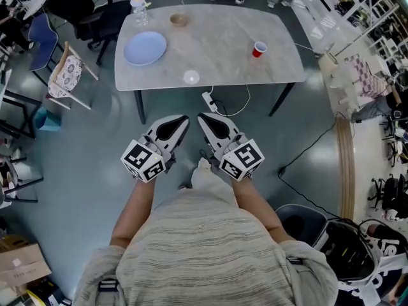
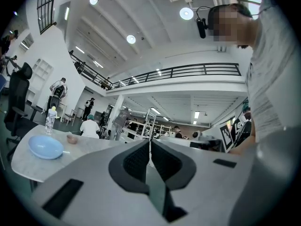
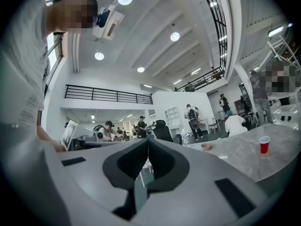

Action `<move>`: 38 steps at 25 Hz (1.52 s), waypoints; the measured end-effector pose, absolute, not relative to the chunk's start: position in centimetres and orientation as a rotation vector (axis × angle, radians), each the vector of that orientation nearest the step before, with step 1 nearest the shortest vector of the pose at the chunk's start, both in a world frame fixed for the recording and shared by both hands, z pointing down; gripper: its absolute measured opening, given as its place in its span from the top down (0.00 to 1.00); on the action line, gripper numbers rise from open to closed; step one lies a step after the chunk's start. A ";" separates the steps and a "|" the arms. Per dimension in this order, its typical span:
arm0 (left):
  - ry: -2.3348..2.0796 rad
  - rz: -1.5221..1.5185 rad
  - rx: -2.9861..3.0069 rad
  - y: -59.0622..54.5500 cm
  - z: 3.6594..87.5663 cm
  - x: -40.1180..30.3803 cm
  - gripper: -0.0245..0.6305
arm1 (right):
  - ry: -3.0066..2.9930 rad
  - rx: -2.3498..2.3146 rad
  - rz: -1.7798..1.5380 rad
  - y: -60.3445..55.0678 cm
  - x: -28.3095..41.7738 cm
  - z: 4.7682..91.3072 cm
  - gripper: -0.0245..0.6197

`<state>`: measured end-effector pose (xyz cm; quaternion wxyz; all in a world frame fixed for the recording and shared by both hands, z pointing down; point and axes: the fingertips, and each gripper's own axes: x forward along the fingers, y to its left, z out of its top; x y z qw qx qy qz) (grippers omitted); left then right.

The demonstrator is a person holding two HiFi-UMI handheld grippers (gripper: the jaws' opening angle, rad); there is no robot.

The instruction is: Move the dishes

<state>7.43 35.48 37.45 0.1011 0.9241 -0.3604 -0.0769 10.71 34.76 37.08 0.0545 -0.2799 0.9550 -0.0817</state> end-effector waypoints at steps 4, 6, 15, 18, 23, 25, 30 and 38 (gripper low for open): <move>-1.051 -0.209 2.735 32.5 37.6 8.7 0.93 | 2.912 -0.842 -0.237 31.9 11.5 37.1 0.93; -1.048 -0.205 2.736 30.9 37.4 9.5 0.93 | 2.911 -0.831 -0.248 30.3 12.1 37.0 0.93; -1.161 -0.226 2.720 23.8 35.4 11.0 0.93 | 2.959 -0.727 -0.250 23.7 13.7 35.1 0.93; -1.190 -0.227 2.708 22.4 35.5 11.2 0.93 | 2.976 -0.695 -0.241 22.0 13.9 35.0 0.93; -1.225 -0.241 2.666 20.0 36.3 9.6 0.93 | 2.992 -0.672 -0.247 19.5 12.5 35.6 0.93; -1.236 -0.249 2.656 18.7 36.6 8.6 0.93 | 2.997 -0.671 -0.255 18.3 11.8 35.9 0.93; -1.230 -0.264 2.642 14.8 37.1 6.0 0.93 | 3.009 -0.688 -0.264 14.9 9.8 36.8 0.93; -1.147 -0.249 2.669 6.1 36.8 2.1 0.93 | 3.012 -0.756 -0.256 6.3 5.3 36.4 0.93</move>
